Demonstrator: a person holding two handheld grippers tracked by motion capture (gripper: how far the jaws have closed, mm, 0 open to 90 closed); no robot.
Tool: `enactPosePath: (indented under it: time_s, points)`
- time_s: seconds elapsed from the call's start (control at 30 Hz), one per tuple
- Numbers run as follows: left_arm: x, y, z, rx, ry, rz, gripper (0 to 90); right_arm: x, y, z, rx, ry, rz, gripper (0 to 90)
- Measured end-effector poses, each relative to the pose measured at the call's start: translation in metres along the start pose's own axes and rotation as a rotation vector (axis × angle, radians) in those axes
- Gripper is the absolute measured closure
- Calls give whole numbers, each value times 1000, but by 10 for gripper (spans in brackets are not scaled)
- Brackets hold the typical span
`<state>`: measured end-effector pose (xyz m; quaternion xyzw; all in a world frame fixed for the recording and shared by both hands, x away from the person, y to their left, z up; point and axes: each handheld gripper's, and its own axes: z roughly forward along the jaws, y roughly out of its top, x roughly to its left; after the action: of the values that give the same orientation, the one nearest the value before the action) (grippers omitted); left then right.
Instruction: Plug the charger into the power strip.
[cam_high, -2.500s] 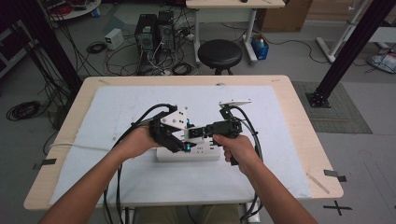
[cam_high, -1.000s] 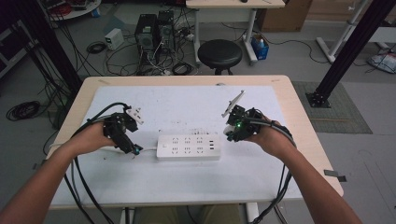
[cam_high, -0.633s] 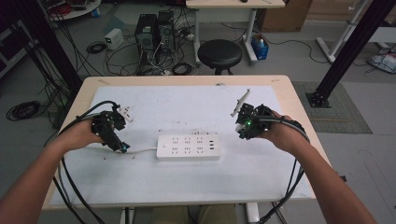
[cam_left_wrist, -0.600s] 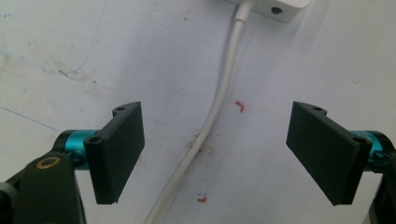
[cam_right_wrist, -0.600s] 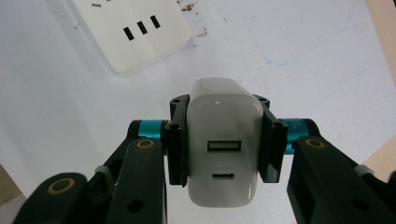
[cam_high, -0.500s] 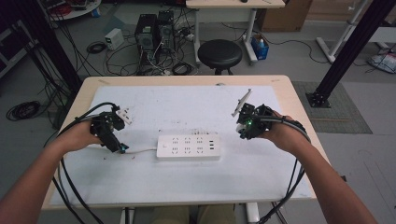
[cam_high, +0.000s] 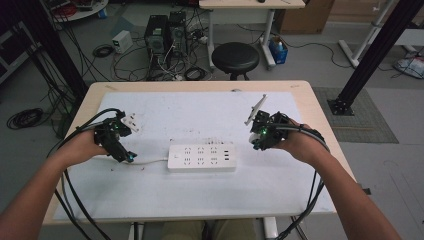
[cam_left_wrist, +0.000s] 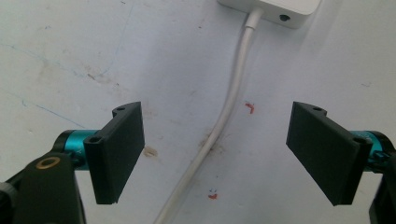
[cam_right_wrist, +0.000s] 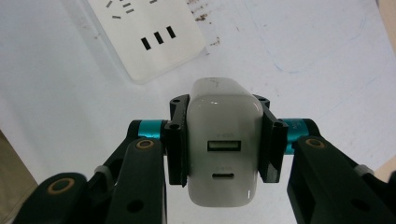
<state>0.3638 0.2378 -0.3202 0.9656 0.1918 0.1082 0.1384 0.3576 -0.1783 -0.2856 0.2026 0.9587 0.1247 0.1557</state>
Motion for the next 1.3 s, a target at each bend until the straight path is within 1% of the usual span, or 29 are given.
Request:
enactPosePath:
  time_s: [0.03,0.07,0.1,0.13,0.2,0.23,0.27,0.33,0.37,0.4,0.5,0.53,0.6,0.67,0.7,0.77,0.83,0.93,0.97,1.1,1.13,1.17,1.2,1.23,1.27,1.3]
  points:
    - [0,-1,0,-4,1,-5,193,0,1,0,1,1,-2,618]
    - [0,-1,-1,-4,-1,-4,193,0,6,0,-5,14,-10,618]
    - [0,-1,-1,-9,-2,-8,193,0,6,0,-5,14,-10,618]
    - [1,-2,-1,-12,-2,-7,193,0,11,1,-14,27,-11,618]
    - [1,-2,-1,-22,-7,-9,193,0,13,1,-15,32,-10,618]
    - [1,-3,0,-33,-12,-20,192,-1,18,2,-22,40,-19,618]
    - [1,-4,1,-42,-26,-19,192,-1,24,4,-30,49,-32,618]
    - [1,-4,2,-43,-32,-15,193,-1,32,7,-31,65,-42,618]
    - [1,-5,4,-45,-32,-21,193,-1,32,7,-31,65,-42,618]
    - [1,-5,4,-36,-33,-17,193,1,42,12,-32,83,-72,618]
    - [2,-5,6,-39,-33,-17,193,3,53,20,-24,101,-113,618]
    - [2,-5,7,-33,-33,-13,193,4,57,23,-17,108,-119,618]
    - [3,-6,8,-37,-32,-19,193,4,57,23,-17,108,-119,618]
    - [3,-6,11,-29,-32,-19,193,7,67,33,-1,125,-141,619]
    - [4,-6,11,-23,-33,-11,193,7,71,37,2,135,-159,619]
    - [5,-6,13,-27,-32,-16,193,9,76,42,15,152,-171,619]
    - [5,-6,13,-25,-29,-19,193,11,82,48,16,161,-188,618]
    - [4,-8,18,-19,-31,-24,193,17,92,61,33,170,-231,619]
    - [4,-8,19,-12,-33,-15,193,17,92,61,33,170,-231,619]
    - [3,-8,21,-11,-29,-16,193,23,100,72,43,178,-282,619]
    - [3,-8,21,-13,-29,-18,193,26,102,77,59,181,-296,619]
    - [3,-7,22,-12,-28,-18,193,26,102,77,59,181,-296,619]
    - [2,-7,22,-13,-28,-18,193,26,103,80,60,179,-311,619]
    - [1,-7,23,-14,-28,-19,193,27,103,82,73,179,-316,619]
    - [1,-6,23,-10,-30,-13,193,28,104,87,82,176,-336,619]
    - [1,-6,23,-9,-31,-11,193,28,104,87,82,176,-336,619]
